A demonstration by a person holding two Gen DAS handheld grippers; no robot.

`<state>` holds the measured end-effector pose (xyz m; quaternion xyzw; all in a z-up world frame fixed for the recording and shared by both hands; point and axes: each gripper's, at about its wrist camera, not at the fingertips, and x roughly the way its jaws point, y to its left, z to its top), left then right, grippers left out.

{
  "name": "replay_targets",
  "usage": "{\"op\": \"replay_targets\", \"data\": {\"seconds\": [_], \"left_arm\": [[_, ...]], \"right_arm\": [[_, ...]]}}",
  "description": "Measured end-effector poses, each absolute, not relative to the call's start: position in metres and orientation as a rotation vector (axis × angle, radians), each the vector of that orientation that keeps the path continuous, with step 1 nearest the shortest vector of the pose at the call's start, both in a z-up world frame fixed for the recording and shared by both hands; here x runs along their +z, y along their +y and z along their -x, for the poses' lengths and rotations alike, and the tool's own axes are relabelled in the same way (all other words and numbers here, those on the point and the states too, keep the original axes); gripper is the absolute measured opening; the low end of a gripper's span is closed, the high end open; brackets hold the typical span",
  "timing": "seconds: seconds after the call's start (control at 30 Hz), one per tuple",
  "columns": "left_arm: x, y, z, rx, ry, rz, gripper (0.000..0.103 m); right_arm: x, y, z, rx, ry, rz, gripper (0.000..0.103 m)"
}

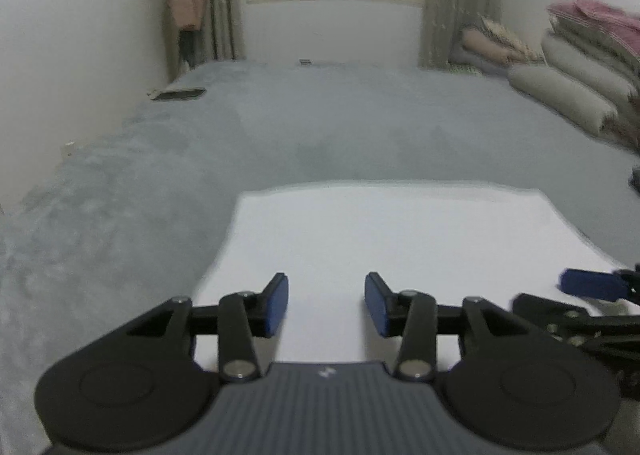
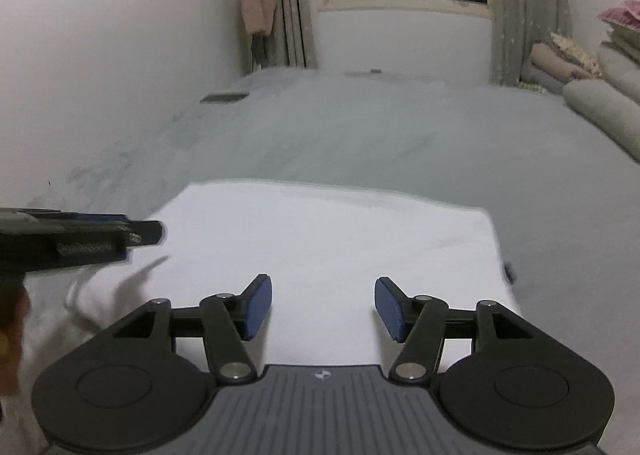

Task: Fold clothes
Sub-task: 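Open both grippers and release the folded shirt onto the bed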

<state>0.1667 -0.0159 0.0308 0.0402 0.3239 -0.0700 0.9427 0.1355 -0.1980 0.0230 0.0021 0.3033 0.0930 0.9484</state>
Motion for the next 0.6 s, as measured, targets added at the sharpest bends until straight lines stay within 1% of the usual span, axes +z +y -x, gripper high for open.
{"op": "replay_targets", "data": {"seconds": [0.1,0.17,0.47,0.6], "left_arm": [[0.016,-0.019,-0.166,-0.124,0.661,-0.101,0.041],[0.007,-0.021,-0.166,-0.114,0.66,-0.114,0.041],[0.0,-0.007,-0.159,-0.128,0.643,-0.103,0.043],[0.003,0.013,-0.156,-0.149,0.645,-0.054,0.041]], "right_arm": [[-0.002,-0.194,-0.133,0.19,0.646,0.022,0.059],[-0.009,-0.197,-0.13,0.196,0.623,0.019,0.06],[-0.013,-0.197,-0.127,0.193,0.62,0.028,0.06],[-0.009,-0.209,-0.126,0.189,0.621,0.041,0.058]]}}
